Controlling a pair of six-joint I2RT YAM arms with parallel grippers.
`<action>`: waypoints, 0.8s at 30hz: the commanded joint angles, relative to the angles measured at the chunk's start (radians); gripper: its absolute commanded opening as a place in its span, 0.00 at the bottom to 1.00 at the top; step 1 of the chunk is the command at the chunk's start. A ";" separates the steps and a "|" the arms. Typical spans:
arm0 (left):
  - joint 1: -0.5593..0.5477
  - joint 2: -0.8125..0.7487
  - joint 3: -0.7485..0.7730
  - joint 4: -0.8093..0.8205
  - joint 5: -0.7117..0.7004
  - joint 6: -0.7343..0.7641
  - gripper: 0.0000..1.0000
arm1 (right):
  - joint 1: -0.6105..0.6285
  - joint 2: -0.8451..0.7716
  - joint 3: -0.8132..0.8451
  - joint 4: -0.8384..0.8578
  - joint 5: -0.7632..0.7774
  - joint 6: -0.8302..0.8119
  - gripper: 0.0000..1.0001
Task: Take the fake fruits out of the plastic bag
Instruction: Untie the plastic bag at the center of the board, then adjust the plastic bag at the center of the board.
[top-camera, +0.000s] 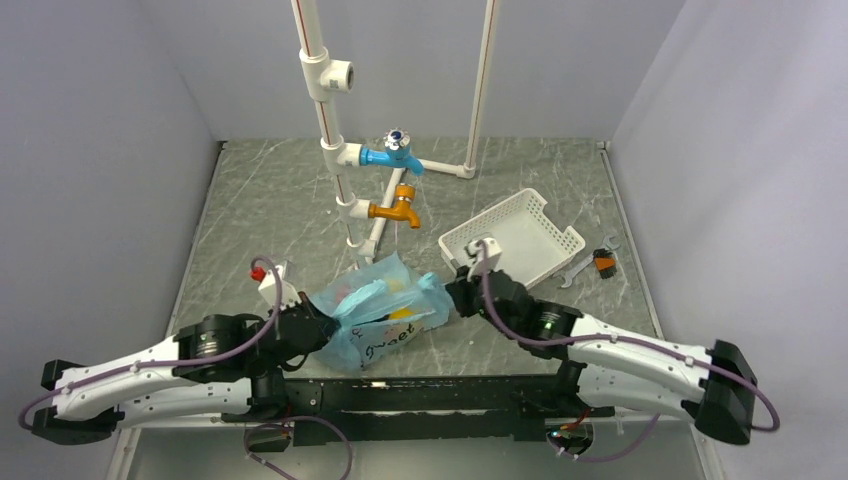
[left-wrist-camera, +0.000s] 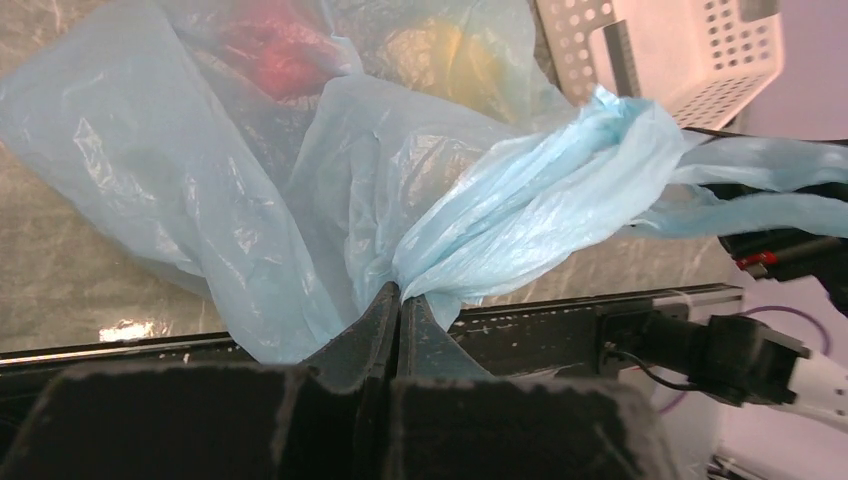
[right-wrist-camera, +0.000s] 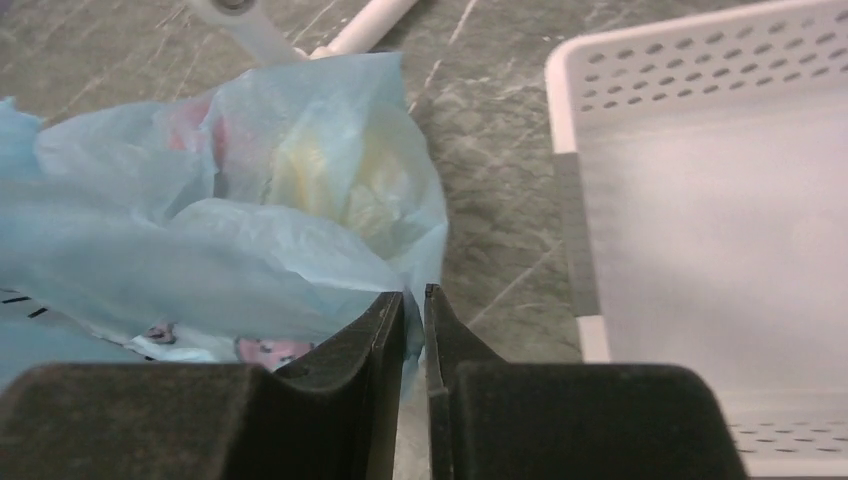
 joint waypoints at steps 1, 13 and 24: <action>-0.003 -0.078 -0.033 -0.063 -0.033 -0.009 0.00 | -0.157 -0.107 -0.095 0.051 -0.245 0.060 0.13; -0.003 -0.291 -0.160 0.284 0.062 0.213 0.00 | -0.174 -0.178 0.153 -0.240 -0.336 -0.014 0.54; -0.003 -0.224 -0.117 0.307 0.045 0.218 0.00 | 0.046 -0.140 0.348 -0.204 -0.435 -0.185 1.00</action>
